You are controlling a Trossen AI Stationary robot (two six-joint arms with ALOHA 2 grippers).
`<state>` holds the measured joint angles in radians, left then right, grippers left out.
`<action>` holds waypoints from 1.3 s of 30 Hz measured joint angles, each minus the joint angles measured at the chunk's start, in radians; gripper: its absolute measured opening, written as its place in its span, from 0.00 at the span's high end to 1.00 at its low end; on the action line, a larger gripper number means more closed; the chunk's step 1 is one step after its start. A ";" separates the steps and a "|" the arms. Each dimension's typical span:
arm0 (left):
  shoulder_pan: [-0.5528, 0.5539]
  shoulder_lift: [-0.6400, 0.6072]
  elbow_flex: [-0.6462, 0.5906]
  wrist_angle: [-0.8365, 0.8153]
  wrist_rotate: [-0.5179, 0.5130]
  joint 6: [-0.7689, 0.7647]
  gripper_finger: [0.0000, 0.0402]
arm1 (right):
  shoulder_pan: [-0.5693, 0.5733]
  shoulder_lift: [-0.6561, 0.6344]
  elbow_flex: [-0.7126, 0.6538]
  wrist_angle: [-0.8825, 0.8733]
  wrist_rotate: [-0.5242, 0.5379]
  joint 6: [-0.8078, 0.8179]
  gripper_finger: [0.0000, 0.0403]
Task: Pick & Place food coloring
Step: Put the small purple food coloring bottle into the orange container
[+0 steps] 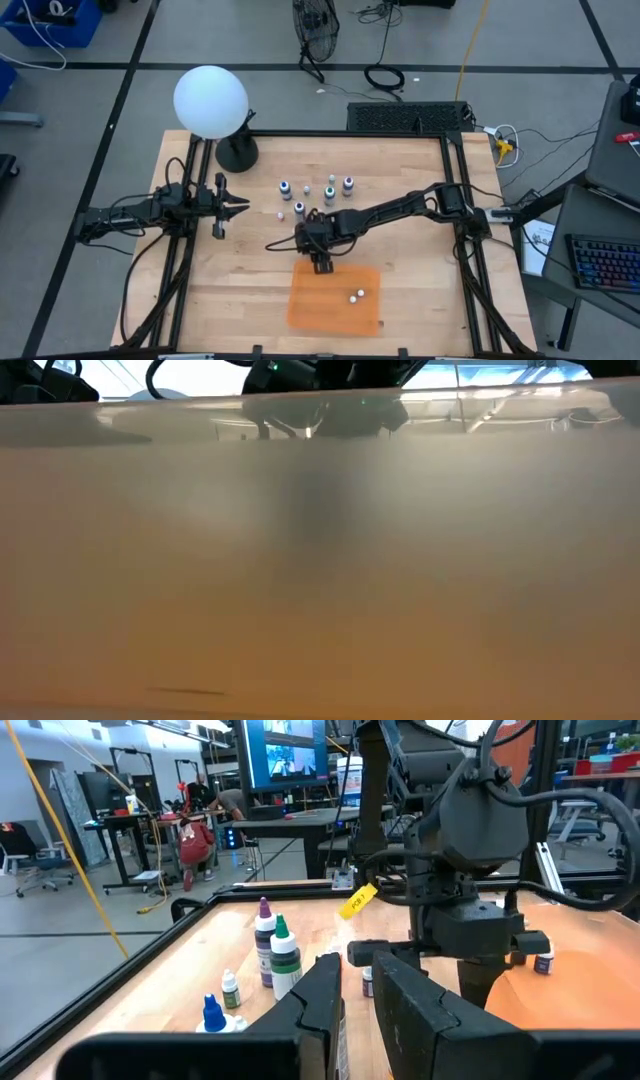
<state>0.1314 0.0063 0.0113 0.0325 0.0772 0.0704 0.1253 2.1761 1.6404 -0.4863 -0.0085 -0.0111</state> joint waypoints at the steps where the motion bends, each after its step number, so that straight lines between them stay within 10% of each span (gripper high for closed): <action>1: 0.000 0.000 0.000 0.000 0.000 0.000 0.83 | 0.000 0.000 -0.005 0.005 -0.004 0.002 0.54; 23: 0.000 0.000 0.000 0.001 0.000 0.000 0.83 | 0.000 -0.007 -0.012 0.086 0.002 -0.001 0.56; 39: 0.000 0.000 0.000 0.001 0.000 0.000 0.83 | 0.005 -0.008 -0.012 0.103 -0.026 -0.065 0.88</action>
<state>0.1313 0.0063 0.0113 0.0330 0.0769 0.0706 0.1303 2.1681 1.6283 -0.3836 -0.0341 -0.0764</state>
